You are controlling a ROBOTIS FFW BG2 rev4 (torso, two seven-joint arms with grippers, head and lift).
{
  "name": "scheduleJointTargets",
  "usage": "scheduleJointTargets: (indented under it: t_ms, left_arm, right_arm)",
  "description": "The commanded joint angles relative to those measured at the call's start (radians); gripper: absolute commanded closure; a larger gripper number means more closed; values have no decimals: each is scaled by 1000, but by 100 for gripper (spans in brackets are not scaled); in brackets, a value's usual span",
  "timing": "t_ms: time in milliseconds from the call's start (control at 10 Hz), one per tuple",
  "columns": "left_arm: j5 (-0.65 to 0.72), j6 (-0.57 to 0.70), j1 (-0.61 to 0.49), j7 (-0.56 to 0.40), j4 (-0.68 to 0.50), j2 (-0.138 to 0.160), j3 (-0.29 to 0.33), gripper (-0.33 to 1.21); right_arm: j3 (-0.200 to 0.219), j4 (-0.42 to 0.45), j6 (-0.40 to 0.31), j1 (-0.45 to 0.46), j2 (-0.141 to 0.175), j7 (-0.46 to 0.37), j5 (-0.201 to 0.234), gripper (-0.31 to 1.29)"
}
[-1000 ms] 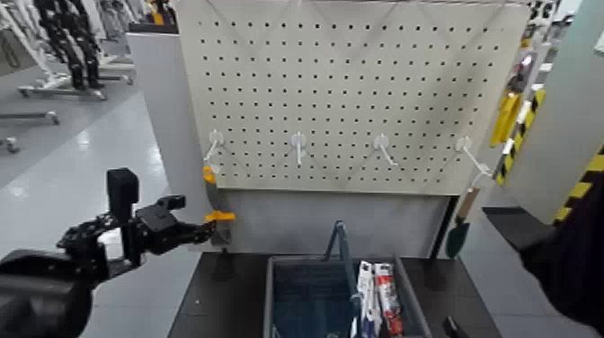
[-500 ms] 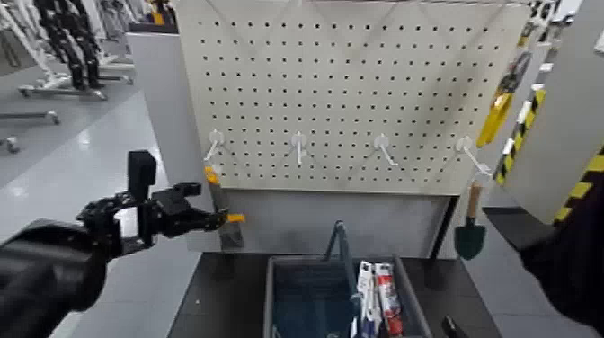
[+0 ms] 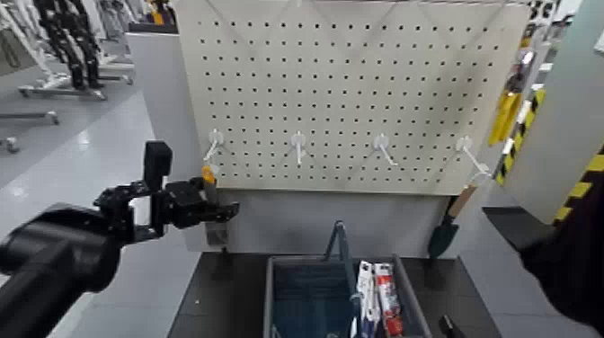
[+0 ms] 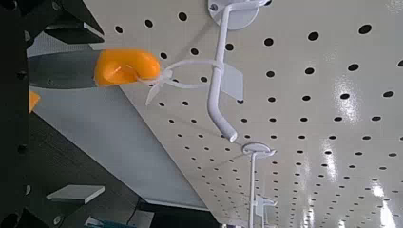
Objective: Put the yellow paint brush into the crate.
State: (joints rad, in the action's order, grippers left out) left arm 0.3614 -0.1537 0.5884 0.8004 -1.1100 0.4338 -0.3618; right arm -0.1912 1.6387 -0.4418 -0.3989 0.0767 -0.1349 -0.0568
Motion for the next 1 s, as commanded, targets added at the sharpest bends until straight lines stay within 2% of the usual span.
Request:
scheduleJointTargets:
  t_ms: [100,200,400,1000]
  left_arm:
    - [2,-21,5,-3,9,-4,-3,81]
    - [1,-35,5,-18,7,-6,-3,103]
    - [-7,-40,5,-36,-1,-7,-2,113]
    - [-12,-12,-21,-46,-31,-15,21,119]
  right_arm:
    - [-2,-2,-2,2,0,0,0,13]
    - [-1,-2,-3,2,0,0,0,13]
    - [-1,0,-3,0,0,0,-2,13]
    - [3,1,-3,-3,0,0,-2,13]
